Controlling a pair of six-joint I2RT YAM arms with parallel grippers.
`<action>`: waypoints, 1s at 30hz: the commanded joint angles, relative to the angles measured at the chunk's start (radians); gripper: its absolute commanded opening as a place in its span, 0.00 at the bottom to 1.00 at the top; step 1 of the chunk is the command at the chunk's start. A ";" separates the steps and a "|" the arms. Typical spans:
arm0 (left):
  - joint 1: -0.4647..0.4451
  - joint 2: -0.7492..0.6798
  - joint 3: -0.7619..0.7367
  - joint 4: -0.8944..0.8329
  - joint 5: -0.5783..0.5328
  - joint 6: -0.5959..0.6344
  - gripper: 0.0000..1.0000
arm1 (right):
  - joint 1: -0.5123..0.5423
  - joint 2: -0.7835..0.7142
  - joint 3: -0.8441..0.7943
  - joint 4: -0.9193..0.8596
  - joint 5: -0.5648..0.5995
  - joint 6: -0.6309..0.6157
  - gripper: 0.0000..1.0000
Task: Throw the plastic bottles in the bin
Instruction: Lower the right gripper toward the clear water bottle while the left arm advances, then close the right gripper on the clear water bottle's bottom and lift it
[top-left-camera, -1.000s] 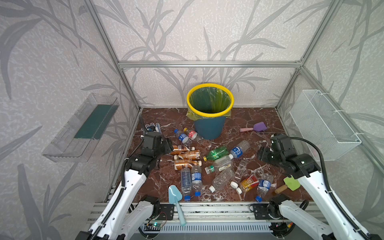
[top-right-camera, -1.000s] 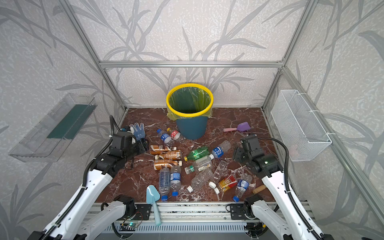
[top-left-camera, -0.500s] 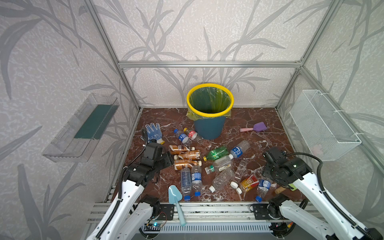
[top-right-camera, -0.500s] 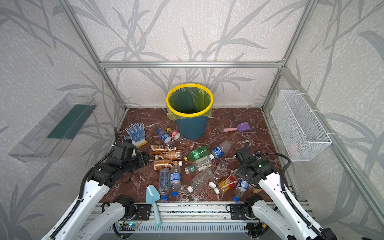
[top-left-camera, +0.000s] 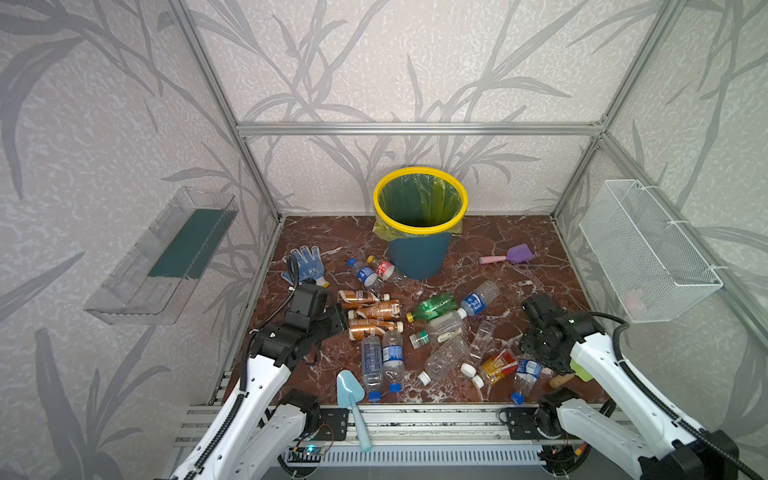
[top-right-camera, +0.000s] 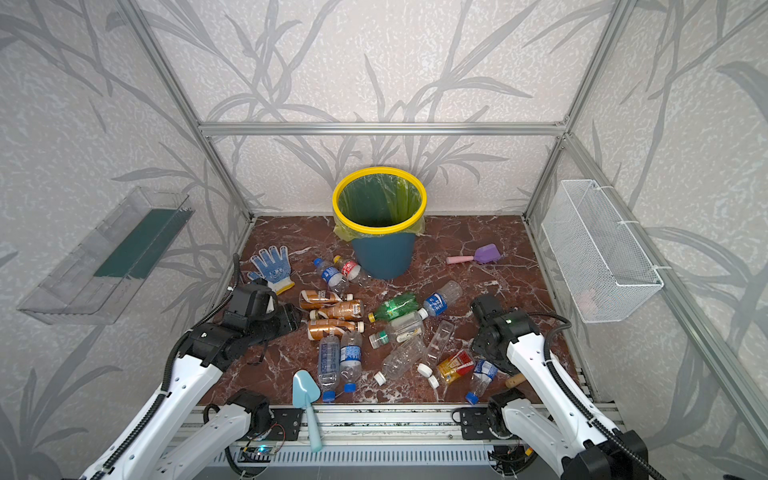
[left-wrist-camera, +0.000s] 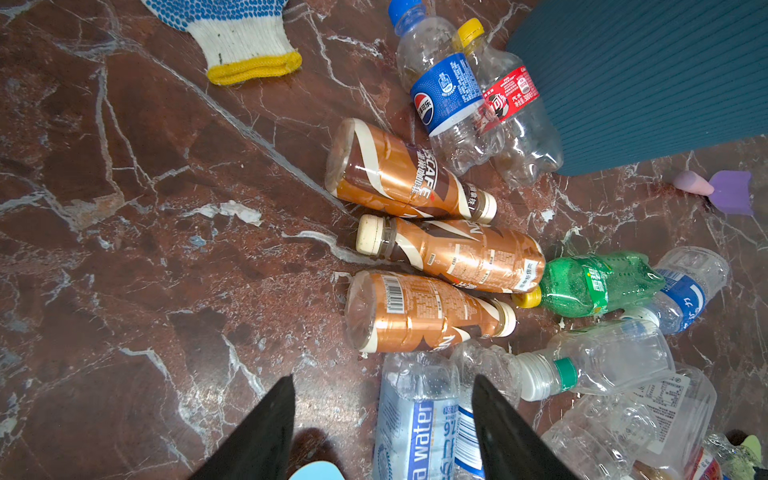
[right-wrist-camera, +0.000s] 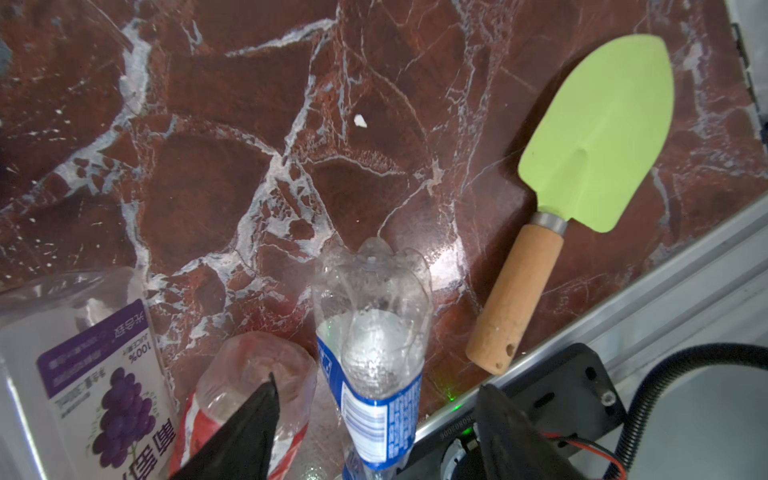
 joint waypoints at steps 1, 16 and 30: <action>-0.006 -0.017 0.020 -0.031 0.000 -0.008 0.67 | -0.004 0.020 -0.021 0.051 -0.018 -0.009 0.75; -0.010 0.000 0.042 -0.031 -0.001 -0.010 0.67 | -0.007 0.018 -0.108 0.143 -0.021 0.004 0.46; -0.018 0.008 0.054 -0.032 -0.003 -0.019 0.67 | -0.015 -0.042 -0.010 0.101 0.012 -0.057 0.27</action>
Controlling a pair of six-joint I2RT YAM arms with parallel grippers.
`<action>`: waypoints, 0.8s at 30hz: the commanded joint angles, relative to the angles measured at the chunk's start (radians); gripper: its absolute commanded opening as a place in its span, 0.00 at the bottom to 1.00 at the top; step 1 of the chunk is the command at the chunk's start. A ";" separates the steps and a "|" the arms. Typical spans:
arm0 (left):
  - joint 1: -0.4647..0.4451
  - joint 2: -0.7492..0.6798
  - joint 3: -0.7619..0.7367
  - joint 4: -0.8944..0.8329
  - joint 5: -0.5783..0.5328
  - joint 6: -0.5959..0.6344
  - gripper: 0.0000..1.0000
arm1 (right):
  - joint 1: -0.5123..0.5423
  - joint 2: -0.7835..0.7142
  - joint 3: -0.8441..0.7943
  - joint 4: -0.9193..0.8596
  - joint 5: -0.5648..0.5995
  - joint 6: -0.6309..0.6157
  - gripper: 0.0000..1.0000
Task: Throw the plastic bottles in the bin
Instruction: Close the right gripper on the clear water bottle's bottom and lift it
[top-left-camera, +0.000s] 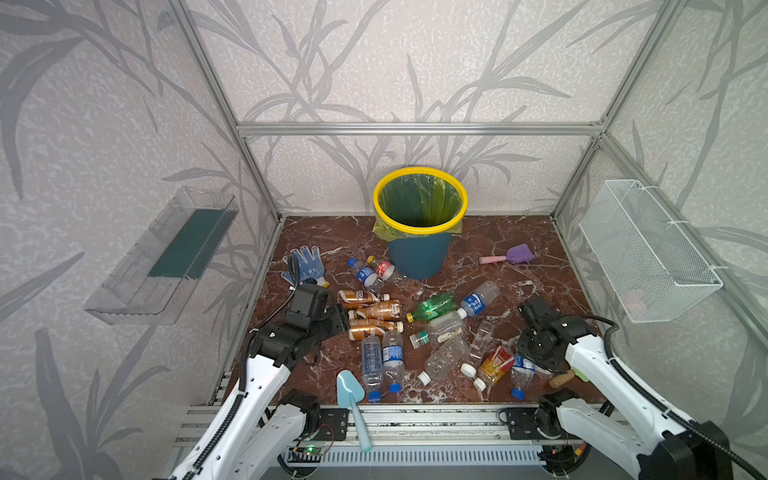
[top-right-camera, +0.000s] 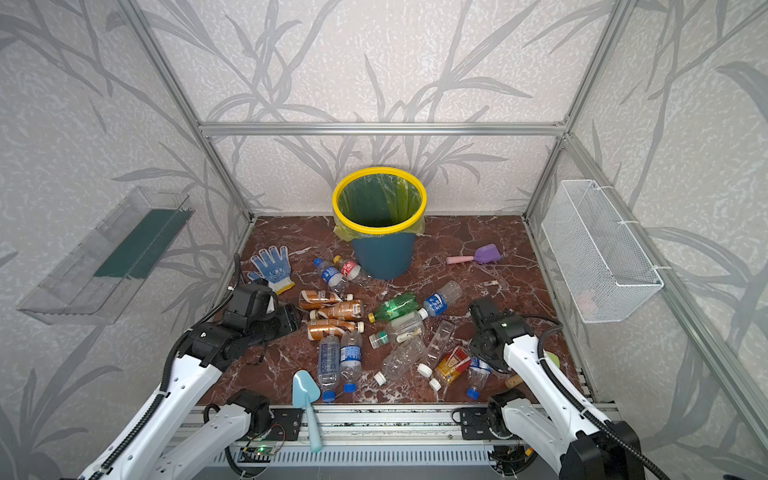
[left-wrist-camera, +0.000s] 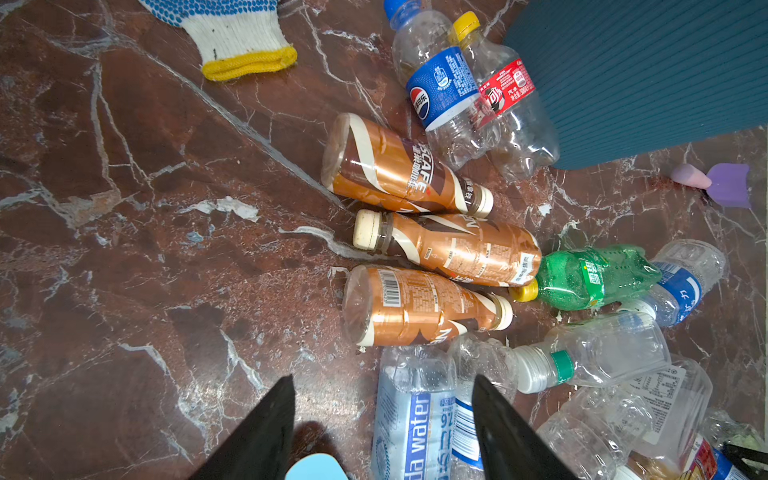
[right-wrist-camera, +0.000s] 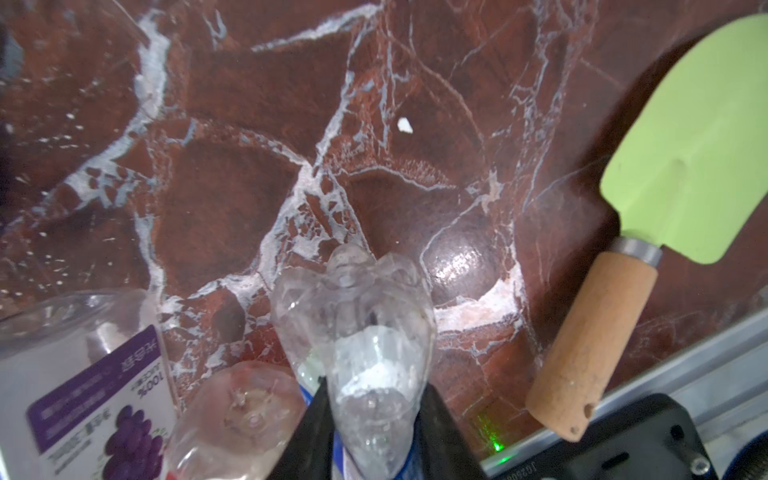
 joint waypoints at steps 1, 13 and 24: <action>-0.007 0.004 0.042 -0.014 -0.004 -0.017 0.67 | -0.003 -0.042 0.076 -0.052 0.042 -0.031 0.27; -0.010 0.021 0.055 -0.019 0.000 -0.018 0.67 | -0.003 -0.089 0.234 -0.047 0.040 -0.113 0.25; -0.010 0.036 0.074 -0.029 -0.008 -0.025 0.67 | -0.031 -0.003 0.211 -0.001 0.014 -0.159 0.23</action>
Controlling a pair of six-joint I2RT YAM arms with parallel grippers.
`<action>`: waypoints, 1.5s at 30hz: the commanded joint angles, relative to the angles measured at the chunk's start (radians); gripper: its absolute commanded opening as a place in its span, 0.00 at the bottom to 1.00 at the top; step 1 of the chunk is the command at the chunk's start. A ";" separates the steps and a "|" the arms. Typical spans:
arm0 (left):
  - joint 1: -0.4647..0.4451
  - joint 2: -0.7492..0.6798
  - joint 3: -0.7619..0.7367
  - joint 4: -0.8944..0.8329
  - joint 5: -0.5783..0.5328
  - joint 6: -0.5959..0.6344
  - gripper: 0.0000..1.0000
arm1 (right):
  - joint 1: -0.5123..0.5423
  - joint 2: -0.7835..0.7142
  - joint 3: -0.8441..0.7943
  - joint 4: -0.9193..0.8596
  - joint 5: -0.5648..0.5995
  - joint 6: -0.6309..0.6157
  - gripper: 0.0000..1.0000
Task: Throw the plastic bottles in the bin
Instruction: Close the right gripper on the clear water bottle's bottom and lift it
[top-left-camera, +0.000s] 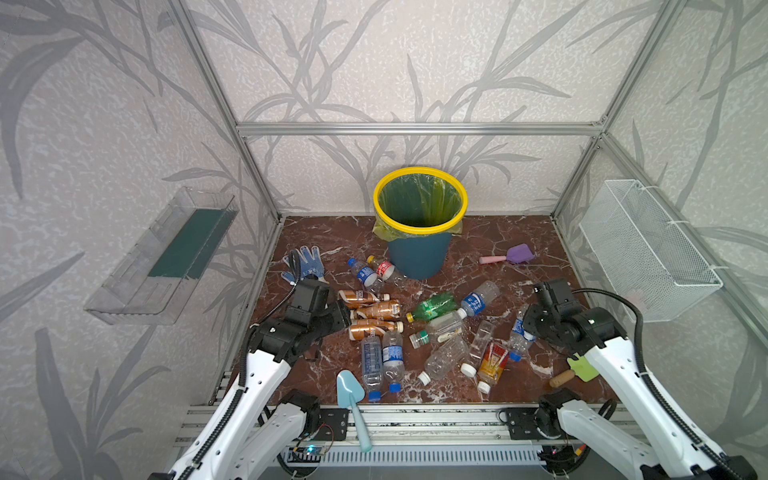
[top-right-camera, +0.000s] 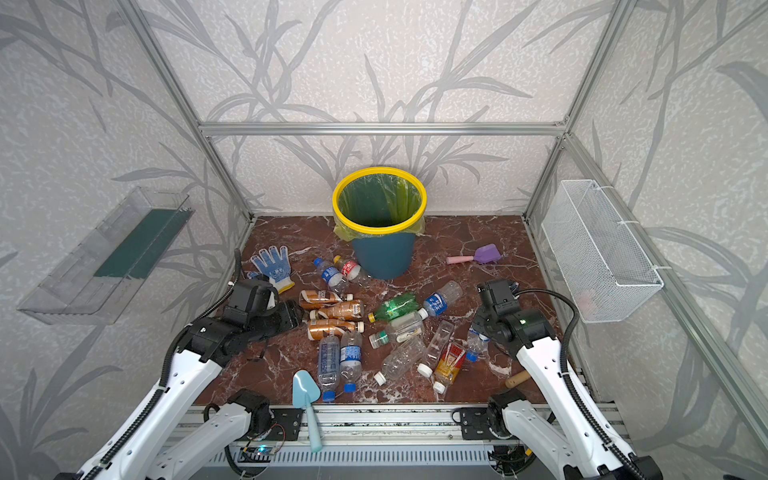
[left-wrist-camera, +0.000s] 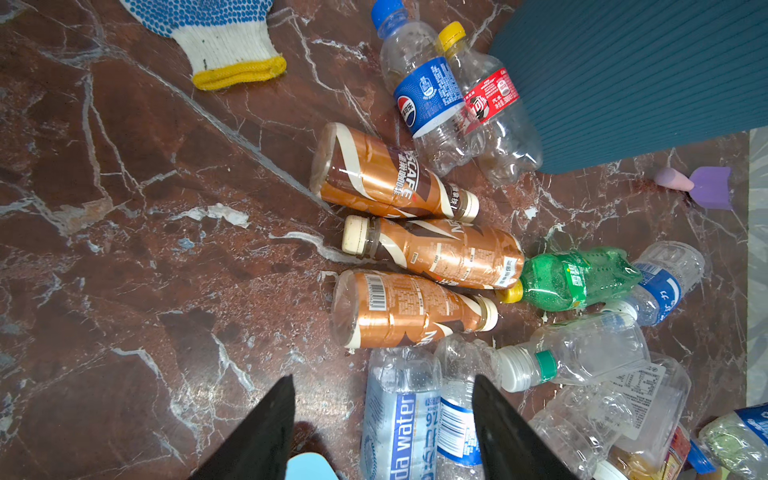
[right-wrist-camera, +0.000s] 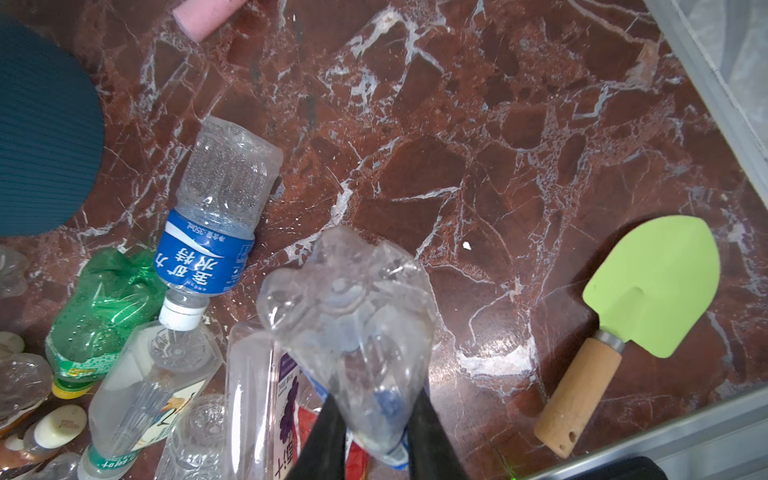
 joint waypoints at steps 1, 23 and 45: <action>-0.003 0.005 0.028 -0.019 -0.015 -0.014 0.67 | -0.031 0.043 -0.038 0.030 -0.017 -0.029 0.23; -0.004 -0.007 0.026 -0.032 -0.039 0.006 0.67 | -0.094 0.310 -0.133 0.110 -0.064 -0.103 0.63; -0.003 -0.027 0.015 -0.041 -0.049 0.005 0.67 | -0.095 0.380 -0.160 0.122 -0.087 -0.090 0.61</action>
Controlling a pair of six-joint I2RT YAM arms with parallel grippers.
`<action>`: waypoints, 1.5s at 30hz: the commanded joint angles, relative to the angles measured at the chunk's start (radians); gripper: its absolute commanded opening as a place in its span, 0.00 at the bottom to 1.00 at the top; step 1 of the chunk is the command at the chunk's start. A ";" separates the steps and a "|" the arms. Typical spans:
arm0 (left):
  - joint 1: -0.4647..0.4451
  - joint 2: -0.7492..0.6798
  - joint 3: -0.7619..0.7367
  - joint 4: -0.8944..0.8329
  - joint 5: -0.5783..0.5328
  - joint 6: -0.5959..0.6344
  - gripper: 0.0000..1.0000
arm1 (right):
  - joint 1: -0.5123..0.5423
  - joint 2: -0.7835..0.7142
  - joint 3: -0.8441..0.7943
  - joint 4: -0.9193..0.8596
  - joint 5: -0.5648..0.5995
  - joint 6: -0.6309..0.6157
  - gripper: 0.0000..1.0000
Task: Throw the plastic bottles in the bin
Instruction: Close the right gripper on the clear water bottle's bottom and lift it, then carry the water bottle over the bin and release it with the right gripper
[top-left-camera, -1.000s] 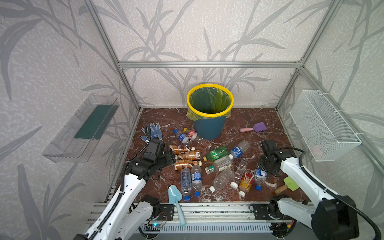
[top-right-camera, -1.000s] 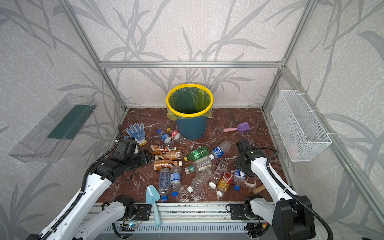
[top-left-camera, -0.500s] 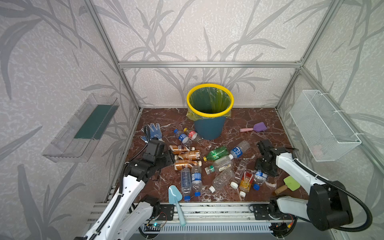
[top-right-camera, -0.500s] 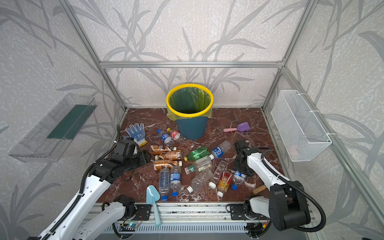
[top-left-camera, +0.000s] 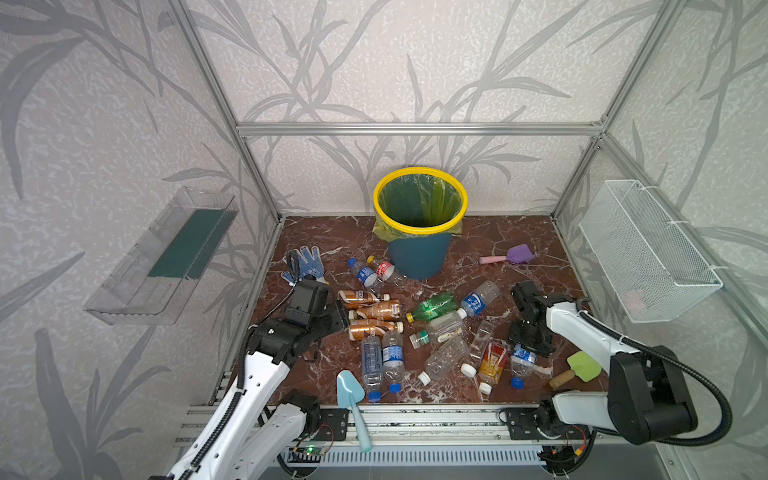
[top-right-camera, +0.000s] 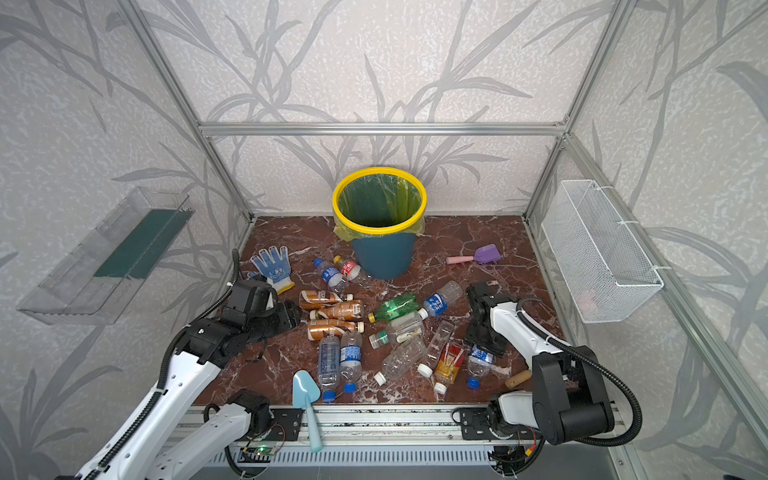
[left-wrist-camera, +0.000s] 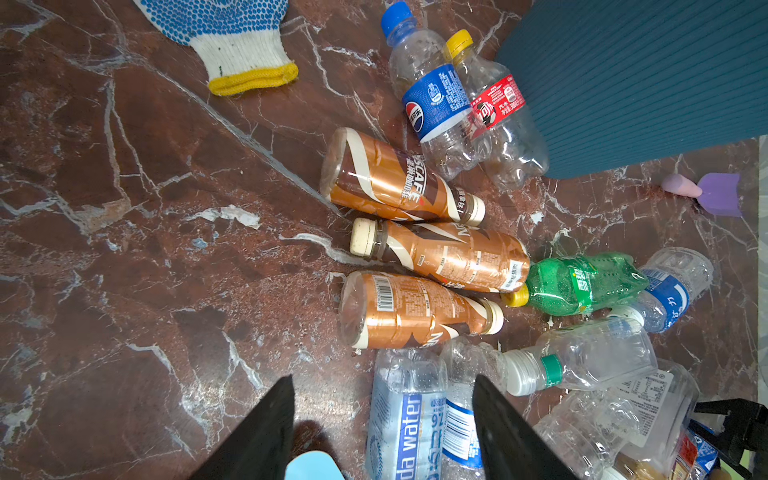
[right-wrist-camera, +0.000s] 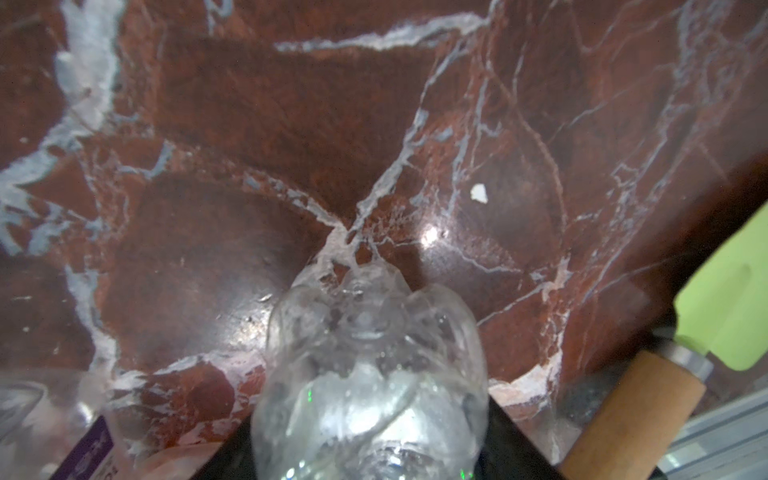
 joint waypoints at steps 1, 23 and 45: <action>-0.003 -0.013 0.010 -0.024 -0.024 0.005 0.67 | -0.004 -0.053 0.003 -0.026 -0.005 0.007 0.58; -0.003 -0.006 0.022 -0.015 -0.007 -0.005 0.67 | 0.158 -0.290 0.527 0.181 -0.127 -0.040 0.48; -0.006 -0.035 0.052 -0.001 -0.040 0.005 0.68 | 0.192 0.127 1.292 0.228 -0.079 -0.082 0.97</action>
